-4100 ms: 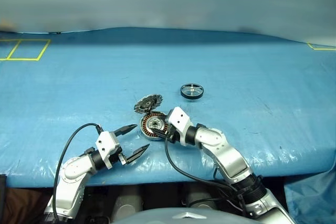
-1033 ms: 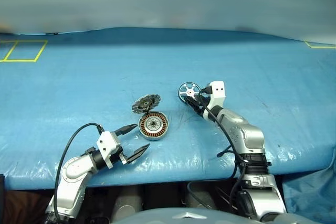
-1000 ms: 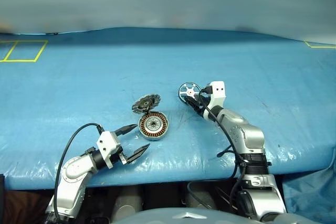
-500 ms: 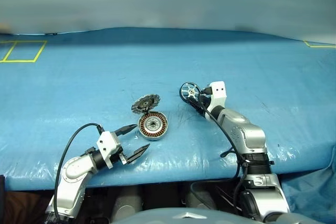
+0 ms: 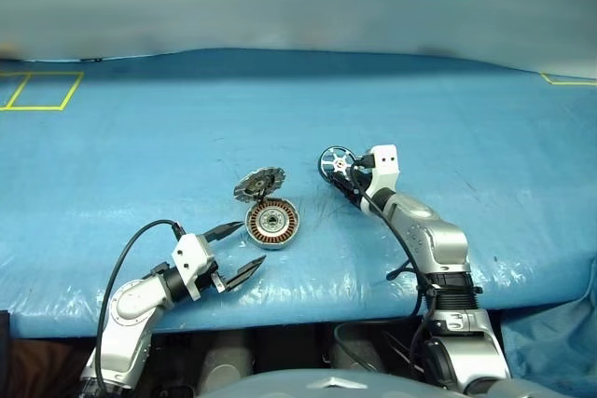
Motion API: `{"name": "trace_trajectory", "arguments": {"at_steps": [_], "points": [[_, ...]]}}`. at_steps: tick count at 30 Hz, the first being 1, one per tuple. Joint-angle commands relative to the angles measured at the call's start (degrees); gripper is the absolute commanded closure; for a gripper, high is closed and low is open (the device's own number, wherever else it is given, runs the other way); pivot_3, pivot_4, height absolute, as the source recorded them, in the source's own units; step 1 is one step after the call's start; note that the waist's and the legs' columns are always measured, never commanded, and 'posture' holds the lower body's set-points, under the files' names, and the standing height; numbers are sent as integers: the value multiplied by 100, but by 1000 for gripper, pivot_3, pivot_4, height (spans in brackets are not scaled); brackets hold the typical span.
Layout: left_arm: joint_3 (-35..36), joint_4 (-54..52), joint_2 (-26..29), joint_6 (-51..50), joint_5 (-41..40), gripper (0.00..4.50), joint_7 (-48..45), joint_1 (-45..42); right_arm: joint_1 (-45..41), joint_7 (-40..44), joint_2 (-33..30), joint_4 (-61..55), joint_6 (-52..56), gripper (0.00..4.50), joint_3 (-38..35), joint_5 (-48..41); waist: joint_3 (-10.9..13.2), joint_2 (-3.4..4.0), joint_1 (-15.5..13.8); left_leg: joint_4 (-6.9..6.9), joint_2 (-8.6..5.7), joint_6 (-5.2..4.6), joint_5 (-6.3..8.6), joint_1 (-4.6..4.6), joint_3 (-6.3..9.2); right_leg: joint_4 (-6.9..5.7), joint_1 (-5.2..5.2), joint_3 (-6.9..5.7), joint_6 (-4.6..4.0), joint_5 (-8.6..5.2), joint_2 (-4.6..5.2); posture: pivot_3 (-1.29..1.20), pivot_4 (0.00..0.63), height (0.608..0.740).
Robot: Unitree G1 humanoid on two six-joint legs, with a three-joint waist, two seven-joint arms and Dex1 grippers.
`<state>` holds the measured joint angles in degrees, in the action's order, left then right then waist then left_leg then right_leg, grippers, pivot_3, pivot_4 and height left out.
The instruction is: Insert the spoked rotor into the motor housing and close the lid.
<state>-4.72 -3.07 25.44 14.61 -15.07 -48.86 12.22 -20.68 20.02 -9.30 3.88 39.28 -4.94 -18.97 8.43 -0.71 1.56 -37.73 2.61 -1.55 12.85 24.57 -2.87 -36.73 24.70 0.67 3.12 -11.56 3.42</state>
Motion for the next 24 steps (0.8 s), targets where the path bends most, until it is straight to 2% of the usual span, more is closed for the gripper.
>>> {"name": "trace_trajectory", "arguments": {"at_steps": [1, 9, 17, 24], "points": [[32, -70, 12, 109, -4, 382, -6, 17, -82, 11, -26, -82, 3, 1786, -199, -182, 0, 0, 2, 0, 0, 0, 0, 0, 0, 0, 0, 0, 0, 0, 0, 0, 150, 740], [23, -61, -17, 134, 20, 382, 29, 18, -134, -90, 35, -187, 217, 1786, -478, -541, 0, 0, 7, 3, 0, 0, 0, 0, 1, 0, 1, 0, -1, 0, 0, 0, 150, 740], [31, -50, -14, 148, 51, 382, 31, 16, -70, -93, -318, -75, 51, 1786, 75, -5, 0, 1, 9, 3, 0, 0, 0, 0, 0, 2, 1, 1, 0, 0, 2, 0, 150, 740], [17, -34, -28, 174, 85, 382, 48, 4, -111, -83, -374, 62, -67, 1786, 206, 169, 0, 1, 6, 3, 0, 0, 0, -1, 0, 2, 1, 1, 0, 0, 1, 0, 150, 740]]}}
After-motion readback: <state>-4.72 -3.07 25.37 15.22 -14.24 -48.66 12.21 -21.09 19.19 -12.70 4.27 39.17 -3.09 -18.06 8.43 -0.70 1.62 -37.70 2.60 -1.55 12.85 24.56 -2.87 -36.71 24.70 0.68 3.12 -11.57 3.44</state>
